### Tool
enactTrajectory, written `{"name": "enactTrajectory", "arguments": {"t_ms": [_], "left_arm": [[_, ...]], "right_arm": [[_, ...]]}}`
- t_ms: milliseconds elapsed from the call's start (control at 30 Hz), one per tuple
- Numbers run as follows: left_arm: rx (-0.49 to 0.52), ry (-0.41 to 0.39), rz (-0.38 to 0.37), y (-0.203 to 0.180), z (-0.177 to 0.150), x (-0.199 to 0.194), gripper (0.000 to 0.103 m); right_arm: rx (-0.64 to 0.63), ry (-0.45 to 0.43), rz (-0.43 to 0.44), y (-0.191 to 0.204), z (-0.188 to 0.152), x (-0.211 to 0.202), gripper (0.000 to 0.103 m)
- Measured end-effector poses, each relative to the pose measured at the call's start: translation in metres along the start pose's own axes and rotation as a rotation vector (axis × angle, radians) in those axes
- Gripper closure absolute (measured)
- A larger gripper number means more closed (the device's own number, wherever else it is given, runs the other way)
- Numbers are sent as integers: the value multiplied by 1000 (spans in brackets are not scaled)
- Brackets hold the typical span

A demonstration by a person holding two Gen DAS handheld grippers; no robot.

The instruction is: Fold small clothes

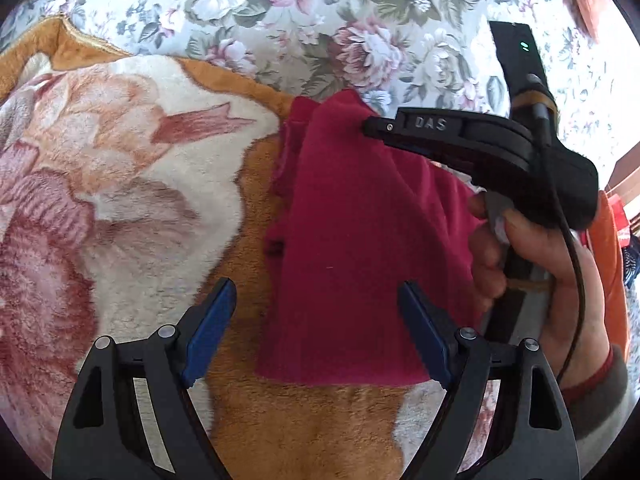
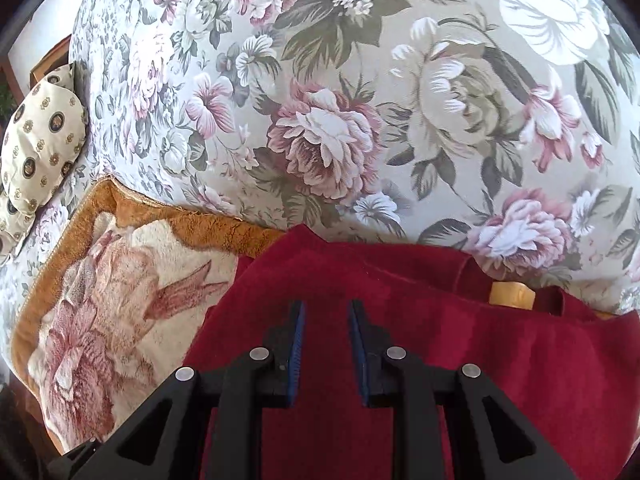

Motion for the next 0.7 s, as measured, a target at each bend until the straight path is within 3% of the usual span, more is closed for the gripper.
{"name": "enactTrajectory", "arguments": {"t_ms": [167, 533, 633, 700], "left_arm": [[-22, 24, 17, 14, -2, 3, 20], [-15, 18, 24, 12, -4, 2, 20], [-11, 20, 19, 8, -4, 5, 20], [-17, 24, 4, 7, -5, 6, 20]], "right_arm": [[-29, 73, -36, 8, 0, 37, 81], [-16, 48, 25, 12, 2, -3, 76], [-11, 51, 47, 14, 1, -12, 71], [-17, 52, 59, 16, 2, -17, 62]]}}
Point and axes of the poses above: each gripper's, at about its wrist camera, not at the fingertips, and x roughly the way its jaws point, y to its left, z to its top, the point moved 8 cm from there along x, roughly the way its jaws point, and after that the axes turned 1 degree about -x, right-handed, at the moved point
